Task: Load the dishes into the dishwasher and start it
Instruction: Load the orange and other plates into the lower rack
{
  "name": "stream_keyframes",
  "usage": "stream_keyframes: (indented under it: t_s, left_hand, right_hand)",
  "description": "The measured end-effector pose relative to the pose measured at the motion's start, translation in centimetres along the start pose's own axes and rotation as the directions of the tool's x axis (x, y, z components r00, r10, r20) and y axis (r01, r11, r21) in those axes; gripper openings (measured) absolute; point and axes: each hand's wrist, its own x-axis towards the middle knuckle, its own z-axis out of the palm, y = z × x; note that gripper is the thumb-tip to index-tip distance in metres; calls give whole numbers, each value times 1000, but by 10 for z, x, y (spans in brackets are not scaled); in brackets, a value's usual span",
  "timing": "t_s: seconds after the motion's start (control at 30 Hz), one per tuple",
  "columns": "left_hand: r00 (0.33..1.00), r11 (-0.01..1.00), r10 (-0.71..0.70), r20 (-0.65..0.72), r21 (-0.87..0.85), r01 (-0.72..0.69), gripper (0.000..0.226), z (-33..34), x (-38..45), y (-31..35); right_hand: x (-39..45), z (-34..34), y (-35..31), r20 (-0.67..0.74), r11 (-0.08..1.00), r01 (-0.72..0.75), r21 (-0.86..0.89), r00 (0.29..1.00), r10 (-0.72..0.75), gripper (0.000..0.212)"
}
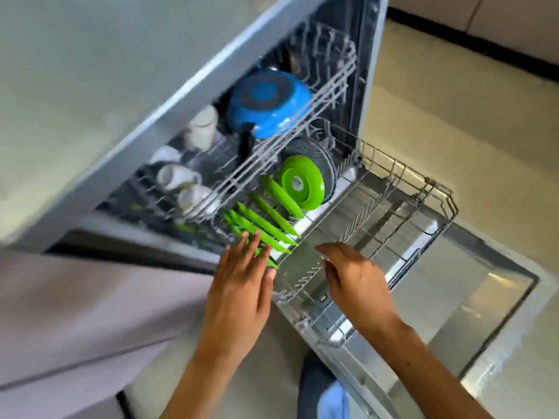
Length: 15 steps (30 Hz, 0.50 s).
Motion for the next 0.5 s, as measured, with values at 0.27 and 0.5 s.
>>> stream_keyframes:
  t_s: [0.27,0.5]
  left_hand:
    - [911,941,-320,-261,27,339,43,-224,-237,37]
    - [516,611,-714,-473,-62,789,45,-307,-466,56]
  right_hand:
    - [-130,-114,-239,-116,910,398,121,916,-385,33]
    - [-239,-110,-408,59,632,695,343,656,-753,36]
